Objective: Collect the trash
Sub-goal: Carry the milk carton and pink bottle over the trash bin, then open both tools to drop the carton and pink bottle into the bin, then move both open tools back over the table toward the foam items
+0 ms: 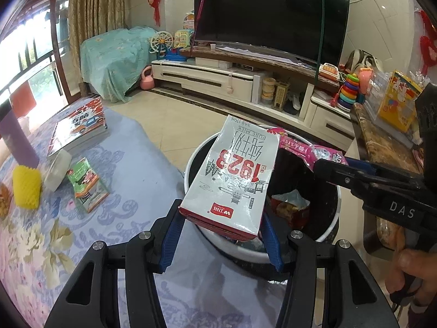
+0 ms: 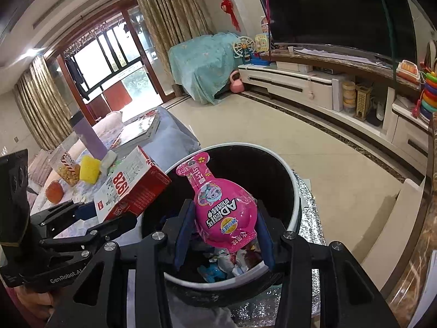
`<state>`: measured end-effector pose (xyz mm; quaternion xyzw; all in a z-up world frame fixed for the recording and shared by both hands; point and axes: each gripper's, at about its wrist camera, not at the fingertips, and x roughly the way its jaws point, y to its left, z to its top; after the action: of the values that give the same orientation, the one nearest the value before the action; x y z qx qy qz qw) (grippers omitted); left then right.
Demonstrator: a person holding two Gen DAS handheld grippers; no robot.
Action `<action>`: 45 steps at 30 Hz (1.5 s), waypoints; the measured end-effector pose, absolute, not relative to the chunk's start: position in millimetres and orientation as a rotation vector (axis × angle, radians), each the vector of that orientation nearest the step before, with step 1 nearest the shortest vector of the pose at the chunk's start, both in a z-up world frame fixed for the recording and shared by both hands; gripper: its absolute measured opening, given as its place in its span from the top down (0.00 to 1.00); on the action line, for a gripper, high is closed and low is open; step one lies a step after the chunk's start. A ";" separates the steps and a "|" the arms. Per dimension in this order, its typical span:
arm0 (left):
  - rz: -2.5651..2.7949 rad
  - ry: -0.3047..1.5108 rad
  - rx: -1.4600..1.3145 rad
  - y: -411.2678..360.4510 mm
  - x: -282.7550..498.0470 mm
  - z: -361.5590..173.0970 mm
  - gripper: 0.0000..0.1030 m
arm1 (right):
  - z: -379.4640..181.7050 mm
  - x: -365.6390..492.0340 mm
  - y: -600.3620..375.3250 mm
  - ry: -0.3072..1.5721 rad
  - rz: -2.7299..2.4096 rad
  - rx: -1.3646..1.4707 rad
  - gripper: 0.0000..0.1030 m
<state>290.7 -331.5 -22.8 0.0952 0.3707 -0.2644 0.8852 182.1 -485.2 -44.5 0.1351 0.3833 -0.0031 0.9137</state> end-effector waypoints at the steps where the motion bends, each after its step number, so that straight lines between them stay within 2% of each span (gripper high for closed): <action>1: -0.551 0.775 0.200 -332.9 293.1 -23.5 0.49 | -45.1 183.1 -485.9 0.793 -0.007 0.279 0.57; 16: -0.564 0.841 0.211 -351.5 322.3 -34.7 0.47 | -49.9 200.0 -500.2 0.834 -0.024 0.281 0.55; 18: -0.567 0.835 0.205 -350.6 321.9 -32.8 0.39 | -49.5 200.6 -501.1 0.834 -0.019 0.298 0.48; 20: -0.564 0.820 0.196 -345.9 319.3 -31.1 0.36 | -48.3 199.3 -502.3 0.825 -0.020 0.309 0.40; 22: -0.557 0.812 0.186 -338.6 315.9 -31.3 0.35 | -46.2 196.7 -501.8 0.812 -0.020 0.317 0.36; 24: -0.553 0.808 0.170 -327.5 311.7 -32.9 0.35 | -44.5 194.1 -500.3 0.802 -0.021 0.332 0.24; 29: -0.523 0.807 0.114 -289.8 298.3 -36.7 0.33 | -40.8 189.5 -487.6 0.780 -0.006 0.367 0.11; 35: -0.442 0.801 0.060 -234.0 279.2 -41.2 0.29 | -40.6 189.4 -457.6 0.776 0.046 0.387 0.09; 45: -0.266 0.806 -0.013 -145.4 259.1 -45.7 0.29 | -47.4 201.9 -379.4 0.793 0.177 0.324 0.08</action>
<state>259.1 -145.4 -45.7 -0.0064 0.3911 -0.1291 0.9112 201.9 -379.4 -47.4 0.1569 0.3838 0.0855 0.9060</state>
